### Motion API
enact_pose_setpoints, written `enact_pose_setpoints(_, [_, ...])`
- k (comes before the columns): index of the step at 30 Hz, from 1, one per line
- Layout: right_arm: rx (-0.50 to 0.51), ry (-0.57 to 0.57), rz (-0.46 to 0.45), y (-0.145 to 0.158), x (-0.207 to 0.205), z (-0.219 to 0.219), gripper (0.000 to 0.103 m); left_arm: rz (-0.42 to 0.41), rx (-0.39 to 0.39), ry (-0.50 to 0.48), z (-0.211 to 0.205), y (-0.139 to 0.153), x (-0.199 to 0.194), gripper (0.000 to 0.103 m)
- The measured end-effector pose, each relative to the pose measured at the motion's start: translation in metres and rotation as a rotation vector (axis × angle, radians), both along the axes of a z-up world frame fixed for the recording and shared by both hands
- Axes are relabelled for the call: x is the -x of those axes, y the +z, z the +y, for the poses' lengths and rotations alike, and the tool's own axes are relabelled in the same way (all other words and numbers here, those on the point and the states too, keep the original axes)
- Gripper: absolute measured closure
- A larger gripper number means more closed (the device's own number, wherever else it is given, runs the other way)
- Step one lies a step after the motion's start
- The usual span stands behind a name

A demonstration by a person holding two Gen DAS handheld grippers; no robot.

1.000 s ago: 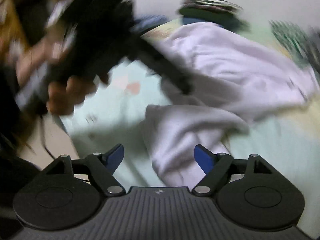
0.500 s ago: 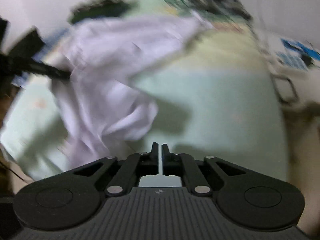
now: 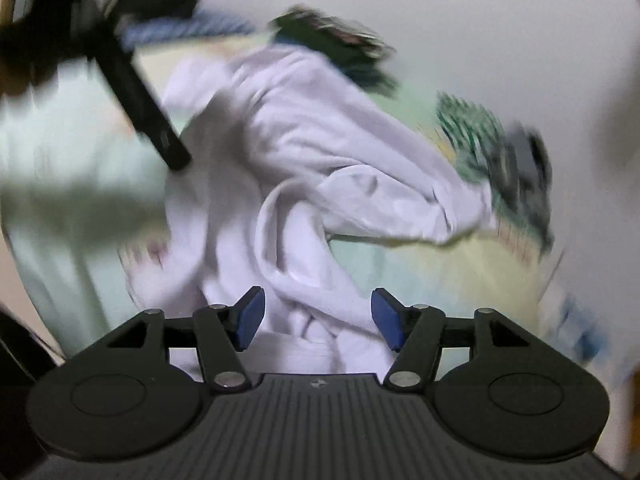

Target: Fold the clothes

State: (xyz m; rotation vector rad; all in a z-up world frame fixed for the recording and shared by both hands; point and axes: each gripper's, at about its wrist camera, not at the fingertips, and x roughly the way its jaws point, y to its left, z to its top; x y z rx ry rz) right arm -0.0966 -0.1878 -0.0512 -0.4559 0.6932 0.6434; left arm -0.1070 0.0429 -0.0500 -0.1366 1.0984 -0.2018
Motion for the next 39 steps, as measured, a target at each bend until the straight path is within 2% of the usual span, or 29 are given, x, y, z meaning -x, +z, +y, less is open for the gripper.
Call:
enact_pose_setpoints(3, [0.086,0.029,-0.052,-0.009,-0.006,0.002,0.041,0.004,-0.001,-0.103,-0.028,-0.003,0.014,0.037])
enact_pose_setpoints(5, [0.143,0.048,-0.086,-0.015,-0.010,0.003,0.041,-0.015,-0.027,-0.187,-0.052,-0.005,0.021,0.026])
enact_pose_setpoints(7, [0.200,0.067,-0.120,-0.021,-0.014,0.005,0.041,-0.017,-0.075,-0.248,-0.073,-0.012,0.021,0.023])
enact_pose_setpoints(9, [0.227,0.056,-0.124,-0.025,-0.017,0.003,0.042,-0.013,-0.119,-0.292,-0.090,-0.019,0.017,0.033])
enact_pose_setpoints(10, [0.211,0.032,-0.090,-0.026,-0.024,-0.002,0.051,0.004,-0.124,-0.297,-0.093,-0.024,0.014,0.050])
enact_pose_setpoints(11, [0.180,0.009,-0.049,-0.028,-0.029,-0.007,0.078,0.029,-0.123,-0.298,-0.096,-0.029,0.009,0.076])
enact_pose_setpoints(12, [0.138,-0.010,-0.008,-0.026,-0.031,-0.013,0.089,0.048,-0.126,-0.297,-0.097,-0.034,0.006,0.087])
enact_pose_setpoints(13, [0.084,-0.034,0.023,-0.023,-0.032,-0.019,0.091,0.047,-0.127,-0.293,-0.096,-0.034,0.005,0.095])
enact_pose_setpoints(18, [-0.167,-0.143,0.170,-0.007,-0.034,-0.050,0.094,-0.007,-0.115,-0.220,-0.077,-0.022,0.008,0.100])
enact_pose_setpoints(21, [-0.373,-0.176,0.279,0.007,-0.034,-0.073,0.094,-0.053,-0.101,-0.146,-0.050,-0.003,0.012,0.101])
enact_pose_setpoints(26, [-0.627,-0.197,0.428,0.029,-0.032,-0.098,0.094,-0.108,-0.082,0.001,0.019,0.041,0.028,0.101])
enact_pose_setpoints(29, [-0.710,-0.198,0.495,0.039,-0.025,-0.103,0.094,-0.150,-0.080,0.060,0.059,0.071,0.049,0.101])
enact_pose_setpoints(32, [-0.732,-0.221,0.530,0.046,-0.011,-0.105,0.094,-0.151,-0.102,0.077,0.083,0.087,0.074,0.101])
enact_pose_setpoints(34, [-0.695,-0.238,0.545,0.048,-0.001,-0.104,0.094,-0.129,-0.112,0.075,0.093,0.087,0.086,0.101])
enact_pose_setpoints(37, [-0.575,-0.285,0.565,0.044,0.012,-0.102,0.094,-0.065,-0.100,0.070,0.104,0.076,0.103,0.101])
enact_pose_setpoints(39, [-0.460,-0.328,0.576,0.038,0.021,-0.097,0.094,-0.014,-0.082,0.054,0.107,0.062,0.111,0.101])
